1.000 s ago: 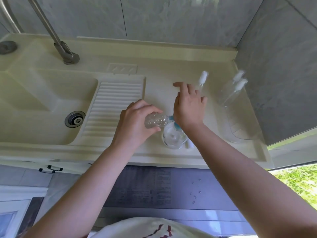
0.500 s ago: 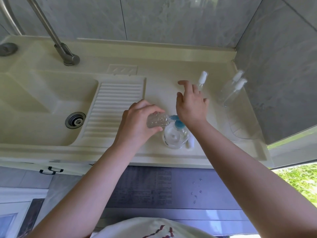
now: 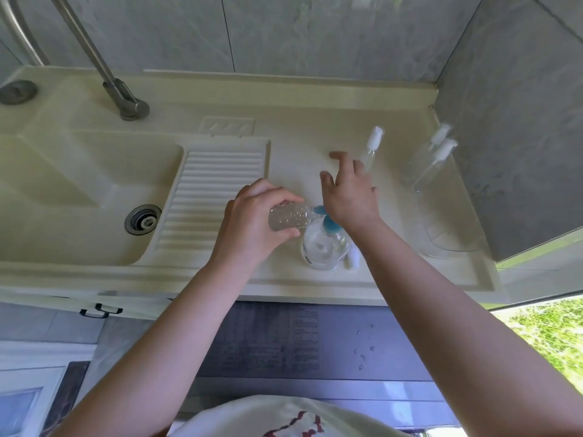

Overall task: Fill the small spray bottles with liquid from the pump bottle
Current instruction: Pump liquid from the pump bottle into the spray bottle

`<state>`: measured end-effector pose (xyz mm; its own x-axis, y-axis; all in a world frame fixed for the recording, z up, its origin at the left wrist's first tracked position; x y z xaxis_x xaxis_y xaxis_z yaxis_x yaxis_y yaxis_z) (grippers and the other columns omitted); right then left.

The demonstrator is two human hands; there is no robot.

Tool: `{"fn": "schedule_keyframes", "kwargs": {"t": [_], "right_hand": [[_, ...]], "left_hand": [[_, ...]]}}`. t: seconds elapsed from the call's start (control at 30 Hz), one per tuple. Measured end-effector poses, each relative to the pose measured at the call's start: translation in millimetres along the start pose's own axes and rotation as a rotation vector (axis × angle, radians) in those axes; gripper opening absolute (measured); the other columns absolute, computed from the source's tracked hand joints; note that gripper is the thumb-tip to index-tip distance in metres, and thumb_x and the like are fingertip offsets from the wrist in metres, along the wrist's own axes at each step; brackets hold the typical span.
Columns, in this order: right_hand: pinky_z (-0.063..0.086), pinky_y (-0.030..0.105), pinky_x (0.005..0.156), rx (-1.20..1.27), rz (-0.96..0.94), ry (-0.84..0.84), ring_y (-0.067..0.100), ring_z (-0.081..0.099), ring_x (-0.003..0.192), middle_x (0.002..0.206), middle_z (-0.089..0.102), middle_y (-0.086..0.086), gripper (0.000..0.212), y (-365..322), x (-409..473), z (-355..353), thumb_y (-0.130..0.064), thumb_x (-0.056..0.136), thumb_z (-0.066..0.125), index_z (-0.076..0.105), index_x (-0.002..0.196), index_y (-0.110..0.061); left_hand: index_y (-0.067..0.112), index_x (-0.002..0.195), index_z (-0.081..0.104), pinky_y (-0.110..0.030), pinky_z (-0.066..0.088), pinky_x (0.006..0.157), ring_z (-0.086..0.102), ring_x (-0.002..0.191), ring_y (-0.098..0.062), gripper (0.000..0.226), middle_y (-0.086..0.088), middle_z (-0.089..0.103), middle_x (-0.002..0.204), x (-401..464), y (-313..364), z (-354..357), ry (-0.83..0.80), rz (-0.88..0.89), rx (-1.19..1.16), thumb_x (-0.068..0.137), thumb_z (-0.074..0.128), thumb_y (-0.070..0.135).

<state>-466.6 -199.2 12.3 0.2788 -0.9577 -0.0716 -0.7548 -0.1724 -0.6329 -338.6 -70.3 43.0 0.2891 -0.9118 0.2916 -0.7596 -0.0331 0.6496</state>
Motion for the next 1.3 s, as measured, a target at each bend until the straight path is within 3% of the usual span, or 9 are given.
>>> {"fn": "schedule_keyframes", "kwargs": {"t": [0.23,0.8,1.0,1.17,1.3], "right_hand": [[0.024,0.045,0.108,-0.001,0.043,-0.016,0.028,0.038,0.136,0.147,0.041,0.007,0.042,5.0,3.8,-2.2,-0.038,0.102,0.038,0.039,0.143,-0.028],[0.029,0.043,0.098,-0.25,-0.115,0.071,0.031,0.043,0.125,0.146,0.046,0.005,0.042,-4.3,-4.3,0.4,-0.028,0.102,0.034,0.042,0.143,-0.029],[0.029,0.039,0.085,-0.341,-0.259,0.306,0.03,0.047,0.116,0.135,0.057,-0.001,0.042,-25.8,-6.9,-24.7,-0.029,0.094,0.047,0.052,0.136,-0.028],[0.025,0.037,0.079,-0.378,-0.32,0.332,0.031,0.049,0.112,0.125,0.064,-0.004,0.042,-33.6,-16.4,-20.0,-0.029,0.091,0.051,0.057,0.132,-0.029],[0.031,0.04,0.085,-0.394,-0.321,0.361,0.032,0.05,0.115,0.126,0.063,-0.003,0.045,-43.9,-8.5,-37.6,-0.032,0.09,0.055,0.053,0.135,-0.03]], "left_hand": [[0.034,0.102,0.073,-0.04,0.053,0.084,0.061,0.091,-0.013,0.053,0.016,0.055,0.094,-0.2,2.7,-0.9,0.004,0.0,-0.006,0.055,0.094,0.019],[0.034,0.102,0.074,-0.041,0.053,0.084,0.061,0.089,-0.012,0.053,0.013,0.057,0.095,0.2,-1.6,2.5,-0.03,-0.031,-0.01,0.055,0.094,0.02],[0.032,0.099,0.075,-0.038,0.053,0.083,0.06,0.084,-0.01,0.052,0.016,0.056,0.091,0.7,-0.5,1.2,-0.021,-0.056,-0.046,0.053,0.094,0.018],[0.033,0.099,0.074,-0.039,0.053,0.083,0.058,0.083,-0.007,0.053,0.015,0.058,0.093,-1.9,-2.8,-0.8,-0.029,-0.071,-0.041,0.053,0.094,0.018],[0.033,0.1,0.074,-0.035,0.053,0.085,0.056,0.082,0.001,0.052,0.016,0.057,0.092,-0.8,0.7,-3.8,-0.024,-0.074,-0.064,0.054,0.095,0.018]]}}
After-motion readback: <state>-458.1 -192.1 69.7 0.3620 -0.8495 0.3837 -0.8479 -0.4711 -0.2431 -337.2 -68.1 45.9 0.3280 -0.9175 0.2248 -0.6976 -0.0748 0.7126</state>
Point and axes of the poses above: each hand's wrist, its own x-axis towards the middle knuckle, its own z-axis out of the palm, y = z × x, the point moved 10 cm from there along x, towards the middle knuckle
